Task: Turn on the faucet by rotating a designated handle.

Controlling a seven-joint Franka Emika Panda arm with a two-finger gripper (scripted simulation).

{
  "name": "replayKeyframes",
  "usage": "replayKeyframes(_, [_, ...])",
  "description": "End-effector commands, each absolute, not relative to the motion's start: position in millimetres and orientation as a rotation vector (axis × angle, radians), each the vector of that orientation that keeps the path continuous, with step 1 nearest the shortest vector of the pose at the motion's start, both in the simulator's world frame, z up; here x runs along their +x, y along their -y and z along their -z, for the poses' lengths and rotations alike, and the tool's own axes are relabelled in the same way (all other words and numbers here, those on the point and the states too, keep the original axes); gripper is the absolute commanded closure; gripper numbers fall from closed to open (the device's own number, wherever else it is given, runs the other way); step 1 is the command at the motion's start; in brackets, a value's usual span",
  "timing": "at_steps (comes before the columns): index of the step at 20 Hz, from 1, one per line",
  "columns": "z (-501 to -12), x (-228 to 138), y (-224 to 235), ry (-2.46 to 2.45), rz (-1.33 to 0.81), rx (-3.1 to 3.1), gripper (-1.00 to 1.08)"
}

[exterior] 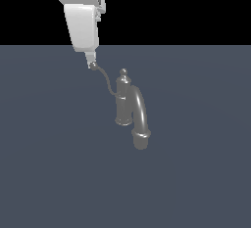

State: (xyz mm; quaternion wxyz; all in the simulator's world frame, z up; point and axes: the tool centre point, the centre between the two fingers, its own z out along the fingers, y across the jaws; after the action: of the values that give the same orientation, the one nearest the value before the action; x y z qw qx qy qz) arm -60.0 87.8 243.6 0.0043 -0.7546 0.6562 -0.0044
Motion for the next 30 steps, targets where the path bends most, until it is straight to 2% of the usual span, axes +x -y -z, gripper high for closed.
replayKeyframes(1, [-243,-68,-76,-2.07,0.008,-2.359,1.08])
replayKeyframes(17, [-242,-105,-34,-2.065,0.001,-2.367,1.08])
replayKeyframes(19, [-244,-101,-43,-2.049,0.006,-2.375,1.08])
replayKeyframes(30, [-243,-93,20,-2.058,0.003,-2.371,1.08])
